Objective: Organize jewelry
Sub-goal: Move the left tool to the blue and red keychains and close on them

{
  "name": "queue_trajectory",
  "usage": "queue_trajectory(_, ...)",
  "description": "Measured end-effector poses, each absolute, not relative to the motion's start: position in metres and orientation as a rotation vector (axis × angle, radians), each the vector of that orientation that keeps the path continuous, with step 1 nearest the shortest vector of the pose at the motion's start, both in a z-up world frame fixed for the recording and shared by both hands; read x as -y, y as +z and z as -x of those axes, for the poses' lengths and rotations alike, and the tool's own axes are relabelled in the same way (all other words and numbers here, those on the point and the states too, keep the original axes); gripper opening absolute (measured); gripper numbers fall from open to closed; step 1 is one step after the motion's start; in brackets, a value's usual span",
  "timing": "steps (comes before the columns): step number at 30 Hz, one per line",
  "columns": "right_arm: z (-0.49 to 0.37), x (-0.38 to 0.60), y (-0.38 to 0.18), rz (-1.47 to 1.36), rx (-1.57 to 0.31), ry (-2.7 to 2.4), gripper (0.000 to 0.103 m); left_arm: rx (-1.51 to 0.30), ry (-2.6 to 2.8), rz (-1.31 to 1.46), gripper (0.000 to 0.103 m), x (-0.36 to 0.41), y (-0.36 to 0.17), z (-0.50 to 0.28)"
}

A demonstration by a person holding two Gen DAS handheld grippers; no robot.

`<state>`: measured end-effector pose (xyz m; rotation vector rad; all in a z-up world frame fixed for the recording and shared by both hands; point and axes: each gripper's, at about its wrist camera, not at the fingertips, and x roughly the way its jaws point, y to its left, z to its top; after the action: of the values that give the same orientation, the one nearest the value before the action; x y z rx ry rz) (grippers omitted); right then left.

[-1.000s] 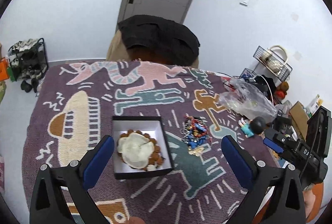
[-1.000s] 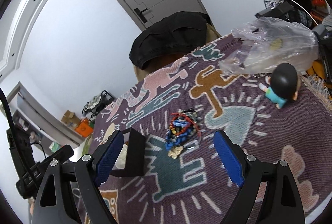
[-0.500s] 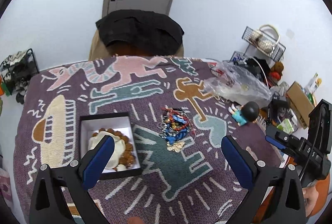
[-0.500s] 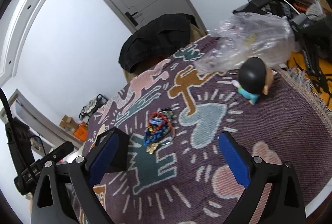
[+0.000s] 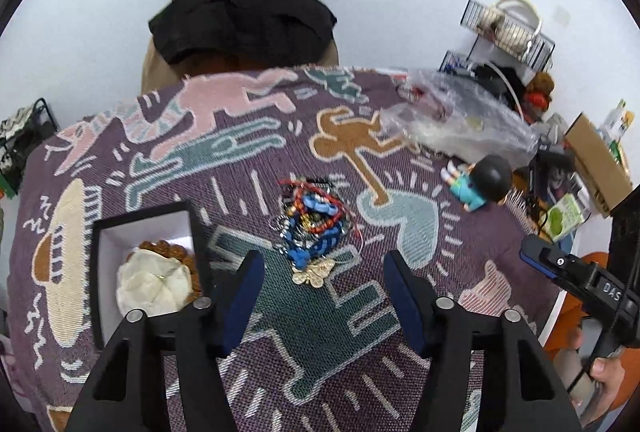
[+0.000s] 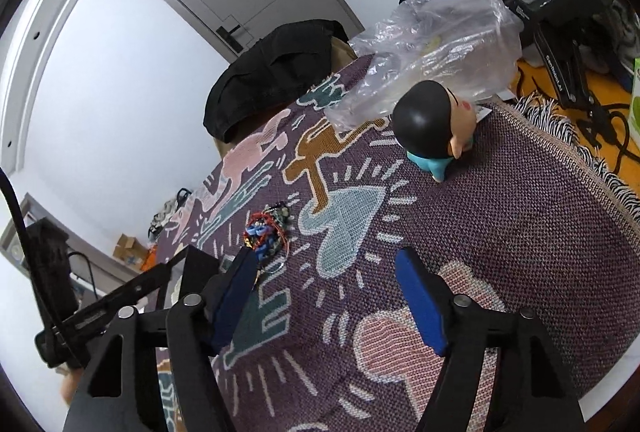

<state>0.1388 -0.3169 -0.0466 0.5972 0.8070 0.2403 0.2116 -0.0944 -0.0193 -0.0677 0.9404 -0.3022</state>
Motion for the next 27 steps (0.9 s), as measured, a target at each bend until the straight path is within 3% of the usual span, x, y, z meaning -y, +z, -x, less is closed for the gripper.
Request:
queue_trajectory(3, -0.140, 0.319, -0.052, -0.607, -0.818, 0.248, 0.072, -0.976, -0.307, 0.062, 0.056, 0.100, -0.030, -0.220)
queue_trajectory(7, -0.143, 0.322, -0.060, -0.617, -0.831, 0.252, 0.072, -1.037, -0.295, 0.072, 0.040, 0.106, -0.046, -0.235)
queue_trajectory(18, -0.150, 0.325, -0.074, -0.631, -0.850, 0.271, 0.069, -1.097, -0.200, 0.049, 0.034, 0.110, -0.074, -0.270)
queue_trajectory(23, -0.157, 0.321, -0.080, -0.632, -0.869, 0.298, 0.052, -1.117, -0.170, 0.032, 0.033, 0.111, -0.088, -0.281)
queue_trajectory(27, -0.164, 0.316, -0.082, -0.627, -0.883, 0.309, 0.050, -1.132, -0.158, 0.043, 0.030, 0.107, -0.097, -0.289)
